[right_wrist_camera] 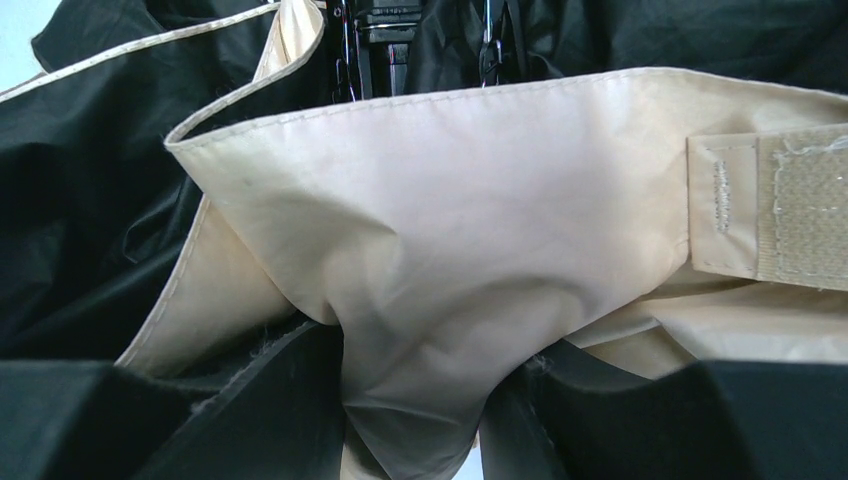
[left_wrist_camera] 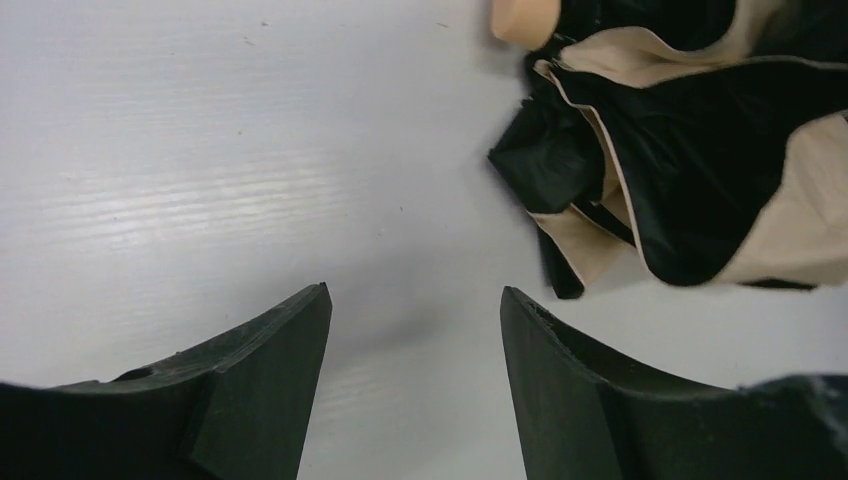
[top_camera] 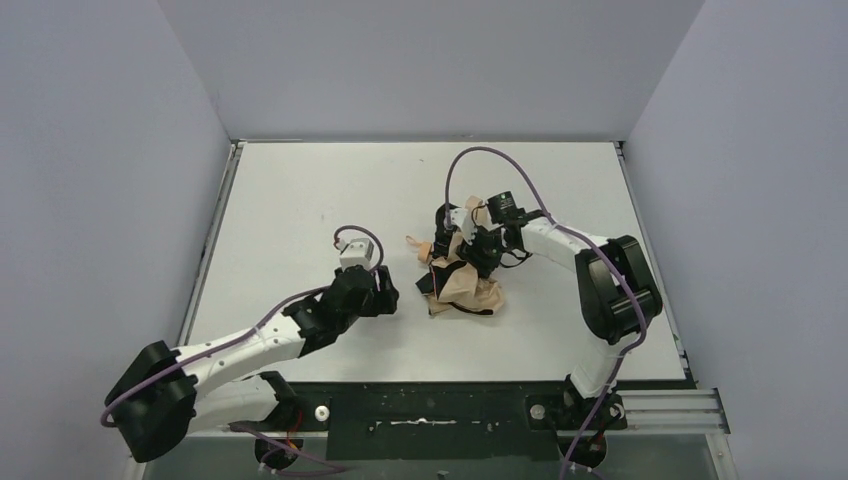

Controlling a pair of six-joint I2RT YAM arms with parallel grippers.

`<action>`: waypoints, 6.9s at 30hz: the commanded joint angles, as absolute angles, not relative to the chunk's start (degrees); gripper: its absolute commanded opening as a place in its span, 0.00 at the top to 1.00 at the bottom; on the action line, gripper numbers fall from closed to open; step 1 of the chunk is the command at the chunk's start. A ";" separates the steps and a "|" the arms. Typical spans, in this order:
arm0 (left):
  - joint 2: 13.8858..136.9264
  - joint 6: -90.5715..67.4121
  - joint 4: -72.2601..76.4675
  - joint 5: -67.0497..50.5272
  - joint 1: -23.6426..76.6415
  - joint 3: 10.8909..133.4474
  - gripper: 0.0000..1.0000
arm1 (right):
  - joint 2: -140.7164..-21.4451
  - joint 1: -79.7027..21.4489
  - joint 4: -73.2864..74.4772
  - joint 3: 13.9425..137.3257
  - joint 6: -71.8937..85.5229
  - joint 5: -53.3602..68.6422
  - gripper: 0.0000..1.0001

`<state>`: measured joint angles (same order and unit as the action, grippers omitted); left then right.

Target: Put away the umbrella

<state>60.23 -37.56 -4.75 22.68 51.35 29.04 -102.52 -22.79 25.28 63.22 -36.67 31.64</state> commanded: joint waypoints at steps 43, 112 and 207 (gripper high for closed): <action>98.38 -66.35 26.99 2.71 40.60 39.20 0.77 | -109.35 -20.67 32.43 67.67 -32.87 32.88 0.88; 93.66 -50.59 23.06 3.54 43.38 36.39 0.68 | -113.38 -18.49 31.73 70.11 -25.60 27.40 0.92; 100.73 15.99 13.02 -47.01 26.32 58.20 0.04 | -91.46 -36.91 -13.93 35.23 -57.15 15.12 0.93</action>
